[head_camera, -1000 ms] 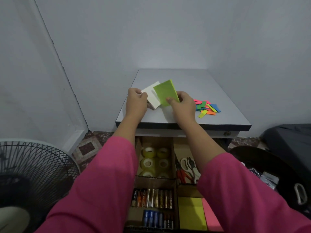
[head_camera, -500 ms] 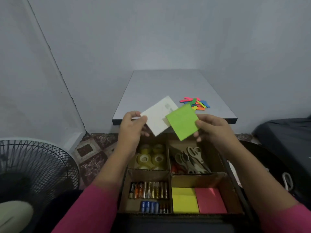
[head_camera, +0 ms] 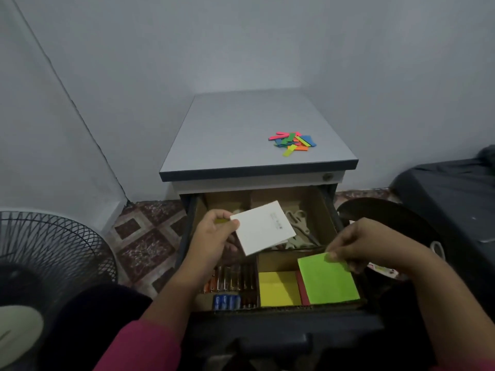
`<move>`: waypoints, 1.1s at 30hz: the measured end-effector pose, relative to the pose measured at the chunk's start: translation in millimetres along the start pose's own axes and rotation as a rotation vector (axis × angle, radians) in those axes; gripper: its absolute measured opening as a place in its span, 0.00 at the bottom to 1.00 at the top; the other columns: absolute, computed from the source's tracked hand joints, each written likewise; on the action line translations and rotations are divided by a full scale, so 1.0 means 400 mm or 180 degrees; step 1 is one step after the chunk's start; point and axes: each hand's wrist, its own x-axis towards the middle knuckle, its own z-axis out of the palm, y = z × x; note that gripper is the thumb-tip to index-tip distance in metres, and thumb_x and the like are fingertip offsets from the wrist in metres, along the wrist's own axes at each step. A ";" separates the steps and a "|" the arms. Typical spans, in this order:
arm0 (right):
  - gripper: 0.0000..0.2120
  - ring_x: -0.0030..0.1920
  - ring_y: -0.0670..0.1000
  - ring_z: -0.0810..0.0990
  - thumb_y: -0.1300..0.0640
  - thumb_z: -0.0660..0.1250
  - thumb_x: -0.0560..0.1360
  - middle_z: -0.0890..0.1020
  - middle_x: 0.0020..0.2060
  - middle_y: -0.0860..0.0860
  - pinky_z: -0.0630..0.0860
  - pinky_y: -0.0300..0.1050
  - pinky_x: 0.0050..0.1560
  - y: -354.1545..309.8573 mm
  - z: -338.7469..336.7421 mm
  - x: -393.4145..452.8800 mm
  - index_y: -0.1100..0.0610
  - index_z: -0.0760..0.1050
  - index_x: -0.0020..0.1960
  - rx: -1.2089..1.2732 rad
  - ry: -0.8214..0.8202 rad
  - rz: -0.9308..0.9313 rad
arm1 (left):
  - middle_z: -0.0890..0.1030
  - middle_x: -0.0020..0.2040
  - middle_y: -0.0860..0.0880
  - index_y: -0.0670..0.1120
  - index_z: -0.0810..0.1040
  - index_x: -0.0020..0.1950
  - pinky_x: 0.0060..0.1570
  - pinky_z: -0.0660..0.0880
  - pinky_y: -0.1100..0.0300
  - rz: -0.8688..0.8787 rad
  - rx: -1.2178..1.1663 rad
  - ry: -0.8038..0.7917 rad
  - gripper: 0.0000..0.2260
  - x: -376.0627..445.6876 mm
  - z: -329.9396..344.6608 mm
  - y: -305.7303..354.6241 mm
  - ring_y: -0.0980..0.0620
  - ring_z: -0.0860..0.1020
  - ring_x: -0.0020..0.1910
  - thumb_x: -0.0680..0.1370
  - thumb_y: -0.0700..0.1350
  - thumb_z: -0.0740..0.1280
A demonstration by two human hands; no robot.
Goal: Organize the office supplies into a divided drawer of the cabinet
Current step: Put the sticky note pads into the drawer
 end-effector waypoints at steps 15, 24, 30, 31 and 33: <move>0.10 0.43 0.53 0.81 0.64 0.66 0.74 0.79 0.42 0.54 0.79 0.43 0.43 -0.011 0.103 0.067 0.59 0.80 0.54 -0.1903 0.0557 0.0721 | 0.82 0.45 0.46 0.44 0.75 0.52 0.33 0.74 0.60 -0.0050 -0.0015 -0.0131 0.04 0.008 0.005 -0.019 0.55 0.76 0.34 0.79 0.39 0.64; 0.05 0.31 0.54 0.80 0.62 0.61 0.80 0.80 0.30 0.57 0.81 0.44 0.35 -0.010 0.077 0.048 0.59 0.76 0.49 -0.0401 0.0045 0.0870 | 0.82 0.41 0.45 0.44 0.74 0.51 0.33 0.74 0.58 -0.0027 -0.0046 -0.0169 0.03 0.015 0.004 -0.026 0.52 0.76 0.33 0.78 0.38 0.65; 0.09 0.41 0.48 0.78 0.62 0.63 0.79 0.79 0.45 0.53 0.75 0.36 0.30 -0.021 0.059 0.034 0.57 0.78 0.57 -0.0645 -0.0007 0.0550 | 0.82 0.44 0.44 0.43 0.74 0.52 0.34 0.75 0.59 0.0015 -0.0021 -0.0216 0.03 0.015 0.000 -0.031 0.51 0.77 0.35 0.78 0.39 0.65; 0.11 0.44 0.47 0.77 0.61 0.63 0.78 0.77 0.48 0.50 0.75 0.35 0.31 -0.026 0.056 0.031 0.55 0.77 0.59 -0.0708 -0.0038 0.0439 | 0.82 0.44 0.43 0.43 0.74 0.52 0.34 0.75 0.58 0.0017 -0.0015 -0.0221 0.03 0.015 0.000 -0.032 0.51 0.77 0.35 0.78 0.39 0.65; 0.13 0.46 0.48 0.77 0.63 0.64 0.77 0.76 0.48 0.47 0.77 0.35 0.34 -0.033 0.053 0.026 0.54 0.76 0.60 -0.0697 -0.0146 0.0323 | 0.82 0.45 0.43 0.43 0.74 0.52 0.34 0.75 0.58 0.0026 -0.0016 -0.0227 0.03 0.017 0.000 -0.033 0.50 0.77 0.36 0.78 0.39 0.65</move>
